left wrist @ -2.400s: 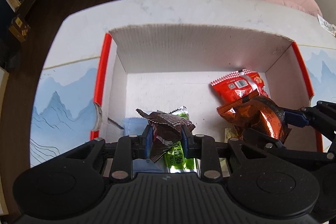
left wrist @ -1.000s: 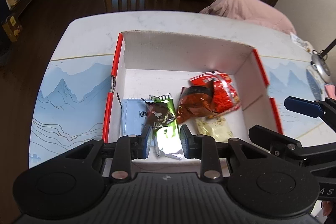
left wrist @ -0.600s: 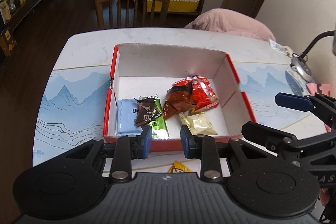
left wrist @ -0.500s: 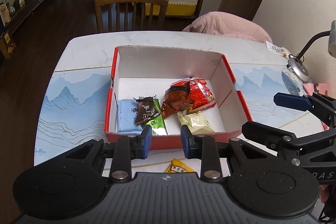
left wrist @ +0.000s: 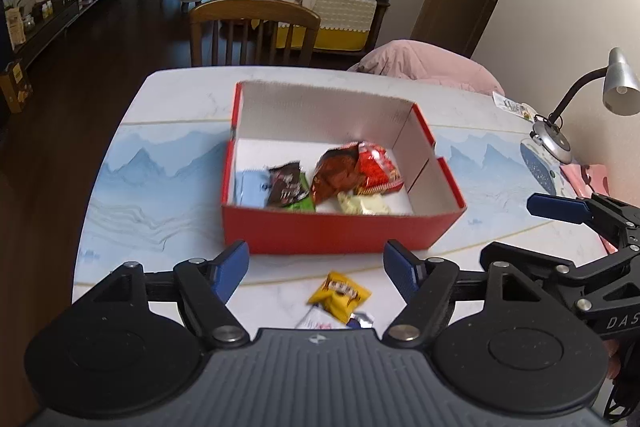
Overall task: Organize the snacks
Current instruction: 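Grasp the yellow Minion jelly stick with the left tool while the right tool grasps the black cake packet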
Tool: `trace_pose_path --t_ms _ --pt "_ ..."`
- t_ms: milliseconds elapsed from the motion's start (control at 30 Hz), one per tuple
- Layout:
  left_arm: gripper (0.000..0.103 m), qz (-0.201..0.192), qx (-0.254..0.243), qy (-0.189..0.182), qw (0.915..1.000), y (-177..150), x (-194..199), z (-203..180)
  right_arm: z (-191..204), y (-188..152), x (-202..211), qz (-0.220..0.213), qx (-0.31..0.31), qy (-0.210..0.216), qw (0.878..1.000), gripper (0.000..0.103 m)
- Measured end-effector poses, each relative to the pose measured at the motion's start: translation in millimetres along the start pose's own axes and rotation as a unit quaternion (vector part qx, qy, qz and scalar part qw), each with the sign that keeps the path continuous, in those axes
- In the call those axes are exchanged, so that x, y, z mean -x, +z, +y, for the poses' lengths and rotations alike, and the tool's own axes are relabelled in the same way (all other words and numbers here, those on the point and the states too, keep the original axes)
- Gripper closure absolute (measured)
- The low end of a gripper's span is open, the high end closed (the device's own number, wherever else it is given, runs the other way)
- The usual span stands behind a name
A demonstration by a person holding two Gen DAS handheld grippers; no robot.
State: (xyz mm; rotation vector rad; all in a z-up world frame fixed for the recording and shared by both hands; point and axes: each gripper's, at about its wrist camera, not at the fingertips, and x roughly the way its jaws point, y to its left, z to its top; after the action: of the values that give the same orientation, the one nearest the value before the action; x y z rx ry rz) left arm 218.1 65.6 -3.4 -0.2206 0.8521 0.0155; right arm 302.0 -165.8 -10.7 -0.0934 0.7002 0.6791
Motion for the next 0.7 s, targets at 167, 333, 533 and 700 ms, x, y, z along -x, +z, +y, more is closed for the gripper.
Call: trace_pose_path --t_ms 167,333,533,700 --pt "0.021 0.009 0.003 0.006 0.9999 -26.9 1.2 8.0 -2.6 -26.9 -3.9 0.023 -0.025 -0.001 0.999 0.000" --pt "0.021 0.039 0.001 0.008 0.9992 -51.7 -9.6 14.3 -4.3 -58.0 -11.4 0.049 -0.032 -0.015 0.998 0.000" --pt "0.021 0.086 -0.026 0.000 0.9960 -81.3 -26.5 15.2 -7.8 -88.6 -26.1 0.090 -0.031 -0.014 0.995 0.000" --pt "0.021 0.117 -0.058 0.000 0.9914 -101.7 -41.5 10.6 -11.6 -108.2 -39.1 0.116 -0.033 -0.019 0.993 0.001"
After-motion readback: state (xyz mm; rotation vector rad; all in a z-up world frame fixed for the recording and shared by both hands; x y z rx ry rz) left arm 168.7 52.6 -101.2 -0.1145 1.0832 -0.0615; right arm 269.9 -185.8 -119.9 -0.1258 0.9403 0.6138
